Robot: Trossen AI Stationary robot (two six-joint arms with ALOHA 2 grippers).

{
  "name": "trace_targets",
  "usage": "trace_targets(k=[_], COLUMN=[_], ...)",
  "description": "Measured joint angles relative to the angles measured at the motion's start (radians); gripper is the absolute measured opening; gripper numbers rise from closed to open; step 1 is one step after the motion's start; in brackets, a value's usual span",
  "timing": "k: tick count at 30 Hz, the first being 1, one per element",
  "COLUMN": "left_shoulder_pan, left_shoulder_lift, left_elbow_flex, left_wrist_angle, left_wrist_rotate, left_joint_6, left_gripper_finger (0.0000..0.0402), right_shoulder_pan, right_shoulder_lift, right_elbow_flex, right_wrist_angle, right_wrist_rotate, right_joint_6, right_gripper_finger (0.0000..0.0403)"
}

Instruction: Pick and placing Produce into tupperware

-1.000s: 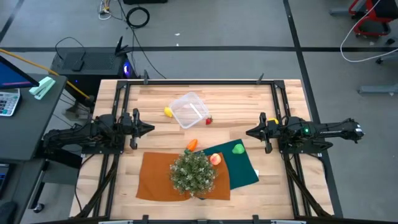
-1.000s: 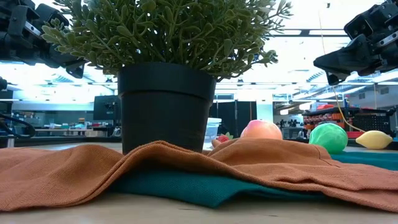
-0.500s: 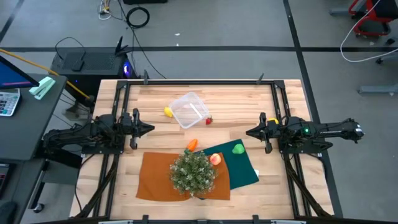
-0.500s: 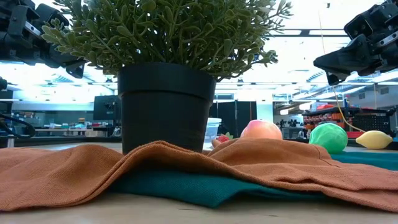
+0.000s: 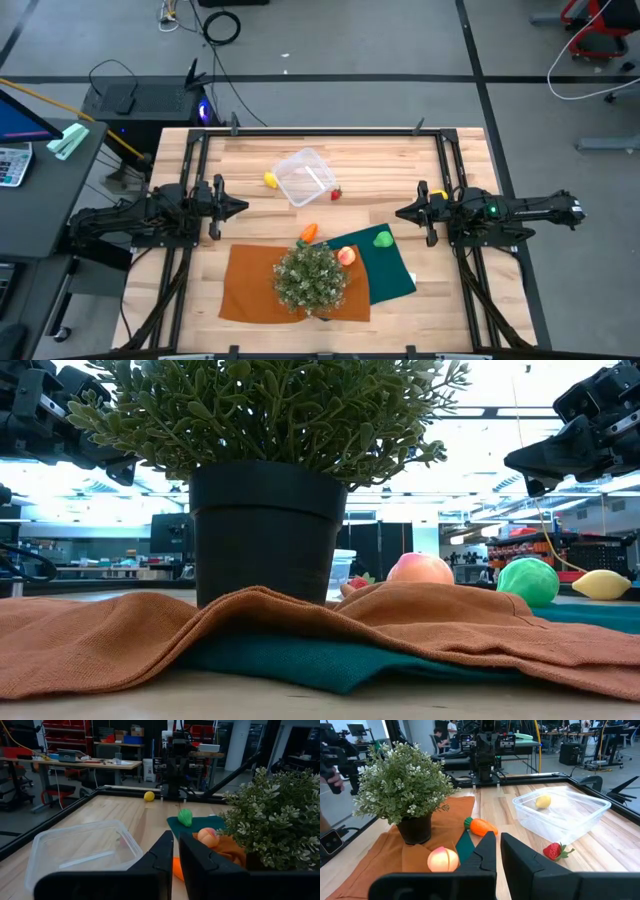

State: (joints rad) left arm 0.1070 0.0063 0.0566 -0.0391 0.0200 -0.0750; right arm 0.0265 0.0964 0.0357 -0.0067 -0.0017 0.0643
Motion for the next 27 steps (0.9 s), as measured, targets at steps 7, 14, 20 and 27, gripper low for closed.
trace_targets(k=[7, 14, 20, 27], left_shoulder_pan=[0.0, 0.0, 0.0, 0.001], left_shoulder_lift=[0.0, 0.0, 0.0, 0.0], left_elbow_flex=[0.0, 0.0, 0.0, 0.0], left_wrist_angle=[0.0, -0.002, -0.026, -0.051], left_wrist_rotate=[0.0, 0.0, 0.0, -0.015], left_joint_6=[0.0, 0.0, -0.008, -0.064], left_gripper_finger=[0.003, 0.0035, 0.0025, 0.0027], right_shoulder_pan=[0.0, 0.0, 0.0, 0.0], right_shoulder_lift=[0.0, 0.0, 0.0, 0.0], right_elbow_flex=[0.0, 0.0, 0.0, 0.0], right_wrist_angle=[0.0, 0.0, 0.0, 0.0], right_wrist_rotate=[0.0, 0.0, 0.0, 0.0], right_joint_6=[0.0, 0.0, 0.0, 0.0], right_gripper_finger=[0.0, 0.0, 0.0, 0.0])
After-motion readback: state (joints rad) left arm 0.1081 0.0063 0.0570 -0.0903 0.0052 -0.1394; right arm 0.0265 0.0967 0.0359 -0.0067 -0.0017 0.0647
